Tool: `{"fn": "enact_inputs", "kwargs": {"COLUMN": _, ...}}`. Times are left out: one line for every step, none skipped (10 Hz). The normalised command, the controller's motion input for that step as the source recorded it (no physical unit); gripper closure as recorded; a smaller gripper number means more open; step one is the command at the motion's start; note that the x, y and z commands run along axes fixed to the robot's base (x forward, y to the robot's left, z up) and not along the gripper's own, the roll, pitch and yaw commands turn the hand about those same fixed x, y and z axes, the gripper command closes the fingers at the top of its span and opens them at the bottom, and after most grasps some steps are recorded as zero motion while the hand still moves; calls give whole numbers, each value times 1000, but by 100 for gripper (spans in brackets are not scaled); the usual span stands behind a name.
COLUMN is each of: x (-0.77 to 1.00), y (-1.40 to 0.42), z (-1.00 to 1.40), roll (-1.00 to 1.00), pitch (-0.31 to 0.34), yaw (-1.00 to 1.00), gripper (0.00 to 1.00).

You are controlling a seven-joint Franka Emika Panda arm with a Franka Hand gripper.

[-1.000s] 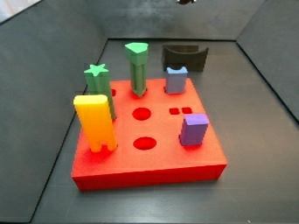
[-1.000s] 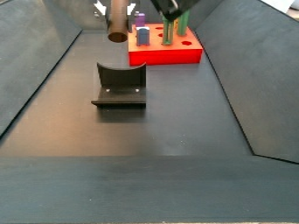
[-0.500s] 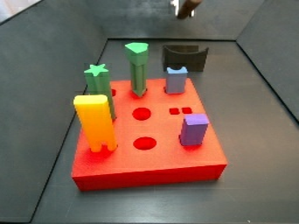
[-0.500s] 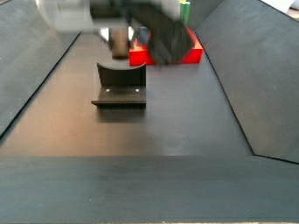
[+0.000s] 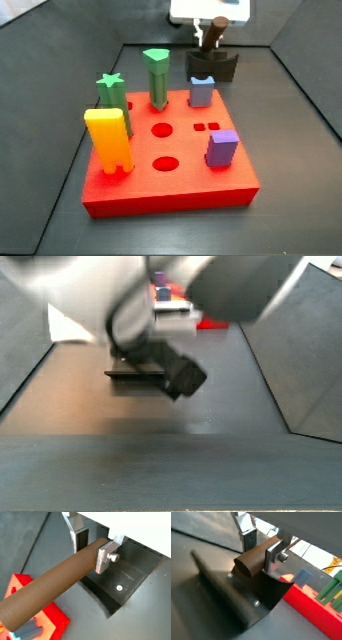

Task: Pick up the oval object. Move up. Place the oval object on the fixture. Regrasp the oval object. Move to above the board. Insert the oval object.
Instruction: Place the oval object on the fixture, then regrasp the oval object.

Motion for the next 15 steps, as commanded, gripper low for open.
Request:
{"fn": "enact_inputs", "kwargs": {"x": 175, "y": 101, "z": -1000, "roll": -241, "pitch": 20, "yaw": -121, "gripper": 100}}
{"fn": "enact_inputs", "kwargs": {"x": 155, "y": 94, "z": -859, "roll": -176, "pitch": 3, "yaw": -110, "gripper": 100}}
{"fn": "enact_inputs", "kwargs": {"x": 137, "y": 81, "z": -730, "roll": -163, "pitch": -5, "yaw": -103, "gripper": 100}}
{"fn": "enact_inputs", "kwargs": {"x": 99, "y": 73, "z": -519, "roll": -132, "pitch": -17, "yaw": -88, "gripper": 100}}
{"fn": "enact_inputs", "kwargs": {"x": 74, "y": 69, "z": -505, "roll": -115, "pitch": -25, "yaw": -80, "gripper": 100}}
{"fn": "enact_inputs", "kwargs": {"x": 63, "y": 54, "z": -502, "roll": -113, "pitch": -22, "yaw": -72, "gripper": 100}}
{"fn": "enact_inputs", "kwargs": {"x": 0, "y": 0, "z": 0, "roll": 0, "pitch": 0, "yaw": 0, "gripper": 0}}
{"fn": "enact_inputs", "kwargs": {"x": 0, "y": 0, "z": 1000, "roll": -13, "pitch": 28, "yaw": -16, "gripper": 0}}
{"fn": "enact_inputs", "kwargs": {"x": -8, "y": 4, "z": 1000, "roll": -3, "pitch": 29, "yaw": -6, "gripper": 0}}
{"fn": "enact_inputs", "kwargs": {"x": -20, "y": 6, "z": 1000, "roll": 10, "pitch": 31, "yaw": -4, "gripper": 0}}
{"fn": "enact_inputs", "kwargs": {"x": -30, "y": 1, "z": 1000, "roll": 35, "pitch": 29, "yaw": -1, "gripper": 0}}
{"fn": "enact_inputs", "kwargs": {"x": -40, "y": 0, "z": 1000, "roll": 49, "pitch": 34, "yaw": -4, "gripper": 0}}
{"fn": "enact_inputs", "kwargs": {"x": -43, "y": 0, "z": 854, "roll": 54, "pitch": 37, "yaw": -2, "gripper": 0}}
{"fn": "enact_inputs", "kwargs": {"x": -36, "y": 1, "z": 614, "roll": 57, "pitch": 43, "yaw": -6, "gripper": 0}}
{"fn": "enact_inputs", "kwargs": {"x": -33, "y": 1, "z": 430, "roll": 58, "pitch": 50, "yaw": -9, "gripper": 0}}
